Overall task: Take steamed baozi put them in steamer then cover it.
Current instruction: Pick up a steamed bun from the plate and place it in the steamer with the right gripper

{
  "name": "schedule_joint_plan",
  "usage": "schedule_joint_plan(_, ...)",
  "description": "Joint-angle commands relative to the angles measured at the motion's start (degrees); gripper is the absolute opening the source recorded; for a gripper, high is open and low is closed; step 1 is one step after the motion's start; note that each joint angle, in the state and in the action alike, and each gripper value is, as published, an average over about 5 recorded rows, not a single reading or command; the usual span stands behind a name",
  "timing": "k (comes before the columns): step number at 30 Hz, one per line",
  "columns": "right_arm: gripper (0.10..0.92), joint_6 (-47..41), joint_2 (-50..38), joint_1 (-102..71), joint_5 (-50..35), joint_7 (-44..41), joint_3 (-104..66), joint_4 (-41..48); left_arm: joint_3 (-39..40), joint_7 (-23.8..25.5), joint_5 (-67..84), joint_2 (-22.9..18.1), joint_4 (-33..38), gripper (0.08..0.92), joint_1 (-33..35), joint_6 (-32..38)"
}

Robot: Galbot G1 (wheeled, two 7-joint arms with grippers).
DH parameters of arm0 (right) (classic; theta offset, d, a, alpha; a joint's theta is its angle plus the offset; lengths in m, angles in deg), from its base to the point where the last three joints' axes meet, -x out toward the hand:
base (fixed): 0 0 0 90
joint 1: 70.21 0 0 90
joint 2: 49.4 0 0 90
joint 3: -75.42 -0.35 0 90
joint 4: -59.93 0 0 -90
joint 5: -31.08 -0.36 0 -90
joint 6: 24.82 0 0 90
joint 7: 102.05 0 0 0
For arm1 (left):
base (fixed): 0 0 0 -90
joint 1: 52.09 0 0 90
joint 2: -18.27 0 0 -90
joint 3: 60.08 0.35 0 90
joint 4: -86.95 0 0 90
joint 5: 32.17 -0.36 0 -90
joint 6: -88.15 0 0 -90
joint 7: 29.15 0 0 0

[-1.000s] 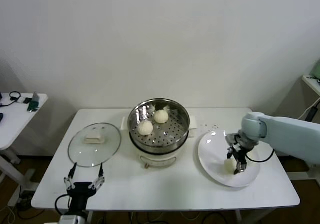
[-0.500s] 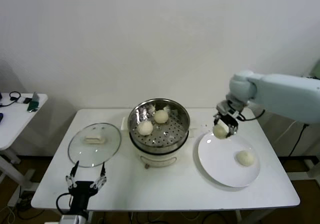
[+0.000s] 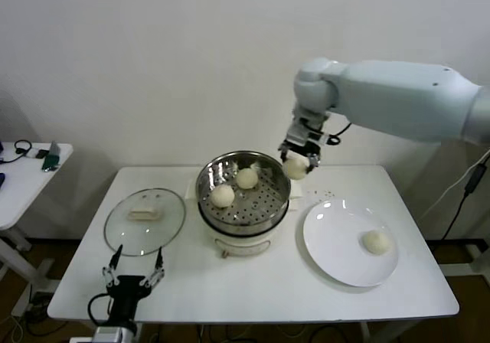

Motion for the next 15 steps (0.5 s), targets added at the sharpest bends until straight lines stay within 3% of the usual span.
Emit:
schedule_joint_plan(1, 0.697, 8.7, 13.6, -6.9, 8.1, -1.3, -4.1, 3.5, -0.2, 0.0, 0.2, 0.2, -0.3, 0.823, 0.3, 0.1)
schedule_joint_plan(15, 0.698, 13.1, 18.6, -14.6, 13.4, -1.1, -3.3, 6.4, -0.3, -0.1, 0.6, 0.8, -0.7, 0.823, 0.6, -0.3)
